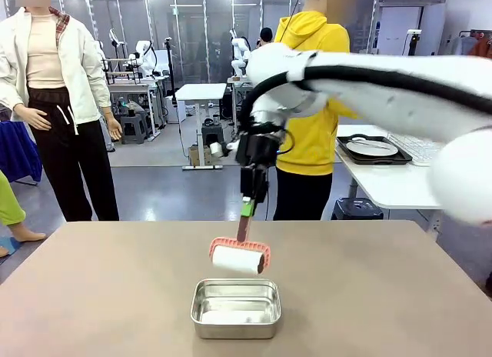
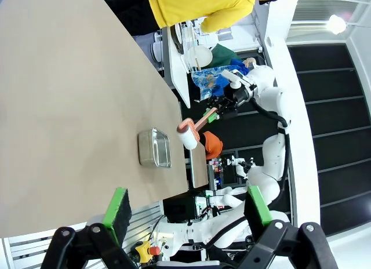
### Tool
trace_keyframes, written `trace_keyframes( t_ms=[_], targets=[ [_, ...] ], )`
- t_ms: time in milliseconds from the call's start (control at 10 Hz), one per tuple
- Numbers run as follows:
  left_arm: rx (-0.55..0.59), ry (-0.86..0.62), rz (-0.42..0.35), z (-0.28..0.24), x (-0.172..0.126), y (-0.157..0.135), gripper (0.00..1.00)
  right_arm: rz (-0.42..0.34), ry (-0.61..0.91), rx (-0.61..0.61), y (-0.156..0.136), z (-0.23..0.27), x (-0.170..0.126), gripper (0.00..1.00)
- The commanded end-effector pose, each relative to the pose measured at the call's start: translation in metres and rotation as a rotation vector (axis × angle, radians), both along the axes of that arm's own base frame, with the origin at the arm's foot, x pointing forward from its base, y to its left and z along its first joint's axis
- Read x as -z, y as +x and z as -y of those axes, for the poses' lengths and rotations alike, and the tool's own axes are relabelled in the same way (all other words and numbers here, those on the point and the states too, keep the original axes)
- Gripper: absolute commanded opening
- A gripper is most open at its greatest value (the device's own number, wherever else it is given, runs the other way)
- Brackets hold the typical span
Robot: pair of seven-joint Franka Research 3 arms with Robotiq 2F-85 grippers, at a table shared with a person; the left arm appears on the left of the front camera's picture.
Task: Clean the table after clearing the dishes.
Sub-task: When the right (or left) Handle tray is removed, use the right hand (or left hand) to clean the right (or left) side of the table with the Lint Roller.
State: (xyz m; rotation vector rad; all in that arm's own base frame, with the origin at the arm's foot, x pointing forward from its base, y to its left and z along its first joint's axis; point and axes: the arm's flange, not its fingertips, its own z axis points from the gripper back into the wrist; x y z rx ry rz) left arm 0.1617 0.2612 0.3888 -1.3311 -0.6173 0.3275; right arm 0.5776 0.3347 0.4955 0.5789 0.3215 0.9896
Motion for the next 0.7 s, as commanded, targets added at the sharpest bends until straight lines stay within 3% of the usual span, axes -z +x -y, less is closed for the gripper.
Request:
trace_keyframes(
  t_ms=[0,300,500,600],
  targets=[
    [-0.004,-0.01,0.012,-0.001,-0.002,0.0,1.0,0.029,0.105,0.366,-0.138,0.097,0.055,0.0],
    [-0.004,-0.01,0.012,-0.001,-0.002,0.0,1.0,-0.034,0.238,0.712,-0.162,0.168,0.075,0.0],
    [-0.004,-0.01,0.012,-0.001,-0.002,0.0,1.0,-0.14,0.278,1.091,-0.161,0.21,0.09,0.0],
    [-0.004,-0.01,0.012,-0.001,-0.002,0.0,1.0,-0.163,0.253,1.159,-0.158,0.217,0.098,0.0]
  ],
)
